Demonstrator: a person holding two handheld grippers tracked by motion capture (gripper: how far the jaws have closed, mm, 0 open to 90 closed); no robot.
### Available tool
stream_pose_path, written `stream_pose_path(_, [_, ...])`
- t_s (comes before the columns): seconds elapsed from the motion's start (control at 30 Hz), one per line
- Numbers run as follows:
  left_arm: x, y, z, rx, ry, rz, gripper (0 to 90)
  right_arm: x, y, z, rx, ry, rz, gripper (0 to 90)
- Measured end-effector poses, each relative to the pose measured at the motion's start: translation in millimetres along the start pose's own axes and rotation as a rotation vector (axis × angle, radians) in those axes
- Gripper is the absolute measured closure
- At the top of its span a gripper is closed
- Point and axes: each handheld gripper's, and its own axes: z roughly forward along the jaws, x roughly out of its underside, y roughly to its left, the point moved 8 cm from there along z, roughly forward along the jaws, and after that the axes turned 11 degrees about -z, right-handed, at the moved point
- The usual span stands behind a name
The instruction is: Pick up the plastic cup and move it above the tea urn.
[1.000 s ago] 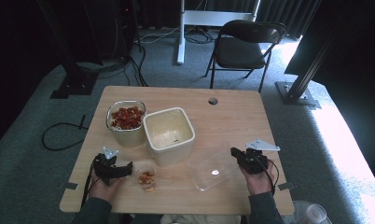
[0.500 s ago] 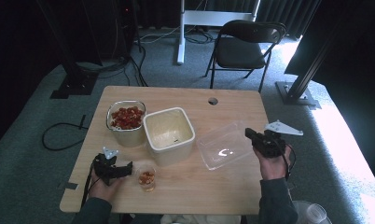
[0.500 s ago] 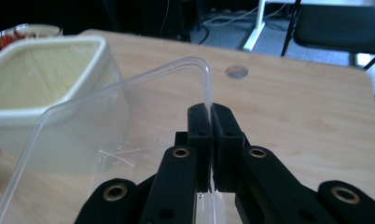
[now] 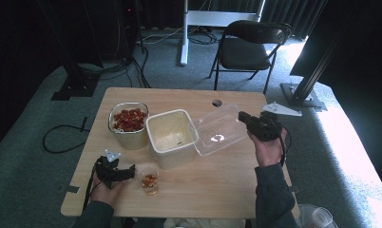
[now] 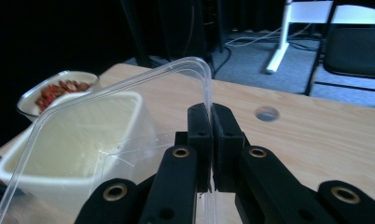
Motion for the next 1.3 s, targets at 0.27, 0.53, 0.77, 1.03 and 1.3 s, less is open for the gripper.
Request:
stream_pose_path(0.27, [-0.1, 0.0, 0.1, 0.0, -0.001, 0.0, 2.3, -22.2, 18.3, 43.9, -0.044, 0.014, 0.016, 87.9])
stream_pose_path(0.53, [0.1, 0.1, -0.1, -0.001, 0.001, 0.001, 2.3, -35.6, 42.5, 83.3, -0.091, 0.036, 0.028, 78.2])
stream_pose_path(0.77, [0.1, 0.1, -0.1, 0.0, 0.001, 0.001, 2.3, -36.5, 51.8, 78.9, -0.133, -0.008, 0.031, 61.6])
stream_pose_path(1.03, [-0.5, -0.3, 0.6, -0.001, -0.001, 0.0, 2.3, 2.3, 44.7, 78.6, -0.146, 0.052, -0.013, 57.0])
stream_pose_path(1.3, [-1.6, -1.2, 1.8, 0.001, -0.003, -0.001, 2.3, 54.3, 35.0, 81.9, -0.113, 0.139, -0.046, 53.6])
